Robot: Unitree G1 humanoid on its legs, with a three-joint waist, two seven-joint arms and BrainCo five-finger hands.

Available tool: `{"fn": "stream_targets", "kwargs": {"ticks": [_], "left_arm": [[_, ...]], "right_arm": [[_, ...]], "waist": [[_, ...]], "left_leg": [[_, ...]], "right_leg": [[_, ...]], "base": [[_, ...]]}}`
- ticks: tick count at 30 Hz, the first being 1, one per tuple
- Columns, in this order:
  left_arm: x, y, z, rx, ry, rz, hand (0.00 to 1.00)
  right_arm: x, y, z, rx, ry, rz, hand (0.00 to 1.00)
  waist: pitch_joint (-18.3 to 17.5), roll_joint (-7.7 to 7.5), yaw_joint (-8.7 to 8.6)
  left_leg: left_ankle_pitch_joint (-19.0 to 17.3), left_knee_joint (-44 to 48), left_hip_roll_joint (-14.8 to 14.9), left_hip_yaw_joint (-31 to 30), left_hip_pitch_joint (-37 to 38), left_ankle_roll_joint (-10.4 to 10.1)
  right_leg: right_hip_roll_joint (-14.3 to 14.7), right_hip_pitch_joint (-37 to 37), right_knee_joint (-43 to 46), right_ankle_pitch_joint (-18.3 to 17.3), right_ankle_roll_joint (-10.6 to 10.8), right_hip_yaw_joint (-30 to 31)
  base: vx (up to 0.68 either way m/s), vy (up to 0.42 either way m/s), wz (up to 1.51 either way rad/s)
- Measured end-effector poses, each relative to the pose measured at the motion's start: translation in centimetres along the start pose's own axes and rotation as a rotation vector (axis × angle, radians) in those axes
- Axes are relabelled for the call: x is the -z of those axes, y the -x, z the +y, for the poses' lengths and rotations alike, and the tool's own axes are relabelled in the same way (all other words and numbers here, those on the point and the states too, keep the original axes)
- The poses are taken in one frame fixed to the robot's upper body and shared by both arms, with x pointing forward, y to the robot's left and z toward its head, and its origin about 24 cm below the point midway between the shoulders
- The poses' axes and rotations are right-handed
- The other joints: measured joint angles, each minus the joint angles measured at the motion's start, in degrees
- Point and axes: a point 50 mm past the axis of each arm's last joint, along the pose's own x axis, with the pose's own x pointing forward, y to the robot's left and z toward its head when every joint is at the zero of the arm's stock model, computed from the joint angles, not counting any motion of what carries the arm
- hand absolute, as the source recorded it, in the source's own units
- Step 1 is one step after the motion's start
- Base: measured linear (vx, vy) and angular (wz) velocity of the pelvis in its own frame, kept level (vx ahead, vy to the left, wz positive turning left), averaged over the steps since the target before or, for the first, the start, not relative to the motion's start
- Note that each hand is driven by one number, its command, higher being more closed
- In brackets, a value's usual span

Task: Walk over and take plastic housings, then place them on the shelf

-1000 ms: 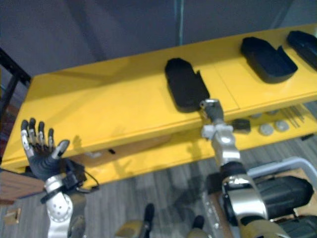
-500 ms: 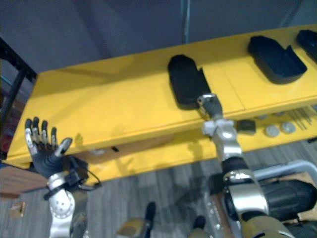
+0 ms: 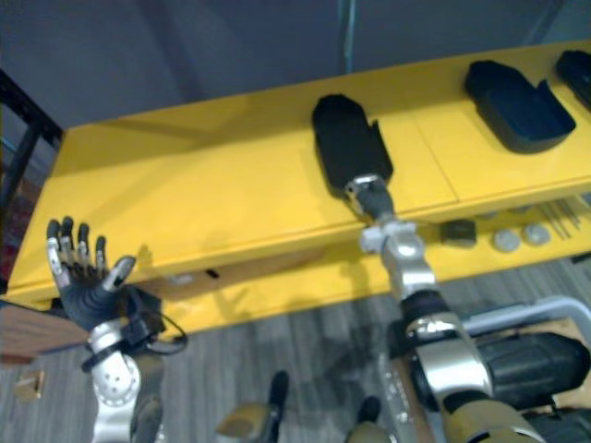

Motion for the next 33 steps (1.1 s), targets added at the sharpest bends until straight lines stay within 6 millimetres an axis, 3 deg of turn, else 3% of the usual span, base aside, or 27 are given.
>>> {"fn": "stream_targets", "kwargs": {"ticks": [4, 13, 28, 33], "left_arm": [[0.0, -0.1, -0.1, 0.002, 0.004, -0.003, 0.00], [-0.3, -0.6, -0.7, 0.012, 0.026, -0.027, 0.00], [-0.3, -0.6, -0.7, 0.011, 0.030, -0.028, 0.00], [-0.4, -0.3, -0.5, 0.004, 0.030, -0.030, 0.00]], "right_arm": [[-0.2, -0.3, -0.2, 0.024, 0.002, -0.001, 1.00], [-2.6, -1.7, -0.8, 0.036, 0.029, -0.052, 1.00], [-3.4, -1.9, -1.6, 0.039, 0.046, -0.073, 1.00], [-2.4, 0.3, -0.3, 0.012, 0.053, -0.126, 1.00]], "waist": [[0.1, 0.07, 0.02], [2.3, 0.59, 0.07], [3.0, 1.84, 1.00], [3.1, 1.63, 1.09]], "left_leg": [[0.0, 0.0, 0.0, 0.0, 0.0, 0.0], [0.4, 0.1, 0.0, -1.0, -1.1, -0.3], [0.3, 0.2, 0.2, -1.4, -1.0, -0.3], [0.3, 0.0, 0.3, -1.0, -1.0, -0.4]], "right_leg": [[0.0, 0.0, 0.0, 0.0, 0.0, 0.0], [0.0, -0.9, 0.8, -0.3, -0.2, -0.8], [-0.1, -1.6, 3.1, -1.9, -0.2, -1.1], [-0.1, -1.9, 3.0, -1.9, -0.3, -0.8]], "base": [[0.00, 0.000, 0.00], [0.00, -0.003, 0.05], [0.00, -0.004, 0.01], [0.02, 0.001, -0.03]]}}
